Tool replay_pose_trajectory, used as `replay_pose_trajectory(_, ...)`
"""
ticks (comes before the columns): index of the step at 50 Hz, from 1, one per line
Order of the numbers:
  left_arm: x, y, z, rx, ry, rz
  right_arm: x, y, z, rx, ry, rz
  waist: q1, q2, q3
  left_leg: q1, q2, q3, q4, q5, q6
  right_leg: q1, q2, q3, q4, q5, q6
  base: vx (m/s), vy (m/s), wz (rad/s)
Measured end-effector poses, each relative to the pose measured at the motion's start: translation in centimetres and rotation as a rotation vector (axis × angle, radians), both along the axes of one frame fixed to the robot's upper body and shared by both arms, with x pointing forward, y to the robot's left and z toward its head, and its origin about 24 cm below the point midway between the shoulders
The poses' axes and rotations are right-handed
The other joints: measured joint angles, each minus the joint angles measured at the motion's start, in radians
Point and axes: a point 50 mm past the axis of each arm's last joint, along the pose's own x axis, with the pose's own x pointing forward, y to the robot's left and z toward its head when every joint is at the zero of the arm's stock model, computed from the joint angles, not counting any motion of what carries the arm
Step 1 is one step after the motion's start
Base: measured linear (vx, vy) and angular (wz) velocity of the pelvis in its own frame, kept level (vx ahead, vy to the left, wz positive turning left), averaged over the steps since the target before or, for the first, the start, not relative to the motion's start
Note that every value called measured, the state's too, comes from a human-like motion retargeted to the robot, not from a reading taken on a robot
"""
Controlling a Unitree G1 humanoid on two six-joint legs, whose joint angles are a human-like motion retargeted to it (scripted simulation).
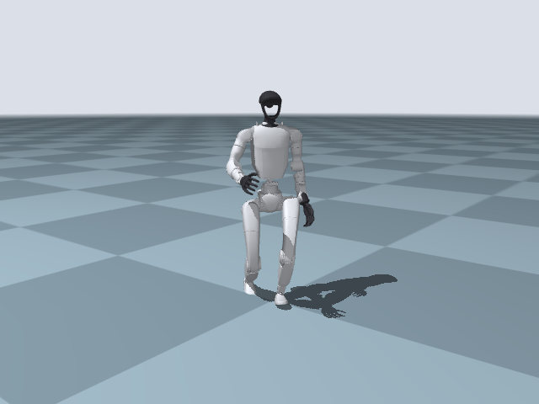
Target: Walk
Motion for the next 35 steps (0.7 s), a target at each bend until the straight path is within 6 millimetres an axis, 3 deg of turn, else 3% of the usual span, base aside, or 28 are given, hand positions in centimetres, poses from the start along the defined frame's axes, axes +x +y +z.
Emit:
replay_pose_trajectory(3, 1.7, -0.3, 0.3, 0.019, -0.033, 0.024, -1.9, 0.3, -4.1, 0.005, 0.175, 0.013, -0.038, -0.063, 0.014, 0.085, -0.095, 0.027, -0.016, -0.004, 0.047, 0.014, -0.096, 0.022, 0.175, 0.115, 0.064, 0.0, 0.05, 0.27)
replay_pose_trajectory(6, 5.7, -1.3, 1.5, 0.029, -0.145, 0.029, -5.1, 0.9, -8.9, 0.01, 0.396, 0.029, -0.091, -0.109, 0.011, 0.142, -0.169, 0.045, -0.053, -0.027, 0.081, -0.098, -0.21, 0.024, 0.418, 0.246, 0.094, -0.05, 0.04, 0.29)
replay_pose_trajectory(11, 15.1, -3.0, 6.6, 0.025, -0.438, 0.014, -11.9, 0.1, -15.2, -0.018, 0.743, 0.005, -0.184, -0.115, -0.017, 0.286, -0.214, 0.016, -0.226, -0.042, 0.079, -0.377, -0.337, 0.024, 0.537, 0.172, 0.033, -0.01, 0.02, 0.08)
replay_pose_trajectory(15, 21.4, -3.6, 12.6, 0.013, -0.697, 0.001, -17.1, -2.3, -17.6, -0.039, 0.95, -0.08, -0.231, -0.078, -0.042, 0.418, -0.196, -0.019, -0.403, -0.028, 0.057, -0.561, -0.335, 0.017, 0.332, 0.101, 0.015, 0.0, -0.01, -0.06)
replay_pose_trajectory(20, 25.4, -4.2, 19.1, 0.017, -0.956, -0.051, -21.8, -4.9, -18.5, -0.031, 1.093, -0.208, -0.226, -0.021, -0.077, 0.524, -0.125, -0.027, -0.528, -0.015, 0.023, -0.662, -0.194, 0.041, -0.058, 0.103, 0.056, 0.01, -0.04, -0.39)
replay_pose_trajectory(22, 25.7, -4.3, 20.1, 0.013, -1.0, -0.059, -22.9, -5.4, -18.6, -0.021, 1.115, -0.235, -0.224, -0.017, -0.078, 0.556, -0.114, -0.03, -0.501, -0.032, 0.014, -0.66, -0.165, 0.055, -0.075, 0.114, 0.057, 0.01, -0.06, -0.24)
replay_pose_trajectory(25, 25.3, -4.4, 19.8, -0.008, -1.003, -0.058, -23.6, -5.4, -18.6, 0.005, 1.116, -0.259, -0.217, -0.006, -0.058, 0.583, -0.081, -0.031, -0.339, -0.064, -0.008, -0.621, -0.126, 0.051, 0.02, 0.13, 0.031, 0.0, -0.07, -0.19)
replay_pose_trajectory(28, 23.4, -4.4, 16.8, -0.017, -0.903, -0.063, -22.2, -4.7, -18.4, 0.03, 1.059, -0.253, -0.184, 0.058, -0.027, 0.556, 0.047, -0.017, -0.012, -0.059, -0.061, -0.554, -0.034, -0.018, 0.113, 0.109, -0.034, 0.02, -0.06, -0.54)
replay_pose_trajectory(30, 21.9, -4.4, 14.3, -0.018, -0.8, -0.073, -19.6, -4.4, -17.8, 0.035, 0.982, -0.232, -0.136, 0.159, 0.007, 0.518, 0.217, -0.02, 0.238, -0.016, -0.107, -0.481, 0.09, -0.101, 0.091, 0.098, -0.094, 0.02, -0.06, -0.86)
replay_pose_trajectory(32, 19.5, -4.6, 10.9, -0.013, -0.654, -0.098, -16.5, -3.9, -16.8, 0.027, 0.886, -0.196, -0.11, 0.172, 0.018, 0.435, 0.279, -0.01, 0.402, 0.051, -0.101, -0.44, 0.121, -0.111, 0.088, 0.069, -0.122, -0.03, -0.06, -0.33)
replay_pose_trajectory(35, 14.9, -4.3, 6.0, 0.003, -0.409, -0.133, -11.2, -3.0, -14.4, 0.01, 0.709, -0.141, -0.073, 0.161, 0.022, 0.275, 0.312, -0.001, 0.525, 0.039, -0.055, -0.37, 0.142, -0.095, 0.044, 0.042, -0.126, 0.0, 0.0, 0.0)
